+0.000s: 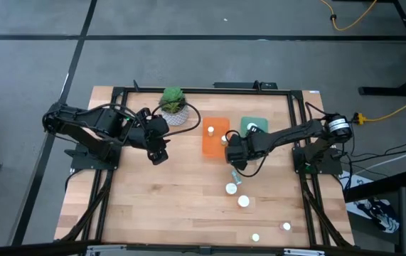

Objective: Pick and place medicine bottles into bin by pill shape (circle, oval)
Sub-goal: Put the large orange bottle into the green bin

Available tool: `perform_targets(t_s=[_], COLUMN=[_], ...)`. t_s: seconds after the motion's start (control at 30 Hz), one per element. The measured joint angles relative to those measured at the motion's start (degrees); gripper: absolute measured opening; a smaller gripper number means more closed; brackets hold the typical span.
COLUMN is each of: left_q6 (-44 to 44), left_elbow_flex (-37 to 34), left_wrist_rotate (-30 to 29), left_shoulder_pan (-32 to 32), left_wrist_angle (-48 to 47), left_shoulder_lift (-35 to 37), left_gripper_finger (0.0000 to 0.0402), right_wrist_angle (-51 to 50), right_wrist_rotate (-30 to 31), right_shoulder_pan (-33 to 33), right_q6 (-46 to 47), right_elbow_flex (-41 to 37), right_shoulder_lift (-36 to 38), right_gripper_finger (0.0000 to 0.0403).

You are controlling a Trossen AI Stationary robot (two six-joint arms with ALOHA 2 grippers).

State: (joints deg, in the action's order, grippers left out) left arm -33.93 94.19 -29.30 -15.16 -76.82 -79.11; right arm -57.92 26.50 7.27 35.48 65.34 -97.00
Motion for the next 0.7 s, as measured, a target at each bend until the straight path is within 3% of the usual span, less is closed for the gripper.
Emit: perform_targets(t_s=[0.4,0.57,0.7], left_q6=[-0.03,-0.04,-0.07], left_elbow_flex=[-0.02,-0.02,-0.02], left_wrist_rotate=[0.01,0.02,0.02], left_shoulder_pan=[0.00,0.00,0.00], left_wrist_angle=[0.26,0.26,0.28], left_shoulder_lift=[0.00,0.00,0.00], left_gripper_finger=[0.0187,0.0187,0.0187], right_wrist_angle=[-2.06,-3.34,-8.04], right_wrist_rotate=[-0.67,-0.83,-7.81], right_shoulder_pan=[0.21,1.34,3.06], right_q6=[0.55,1.85,2.77], right_elbow_flex=[0.34,4.67,11.84], right_shoulder_lift=[0.40,0.40,0.42], right_gripper_finger=[0.0343,0.0343,0.0343])
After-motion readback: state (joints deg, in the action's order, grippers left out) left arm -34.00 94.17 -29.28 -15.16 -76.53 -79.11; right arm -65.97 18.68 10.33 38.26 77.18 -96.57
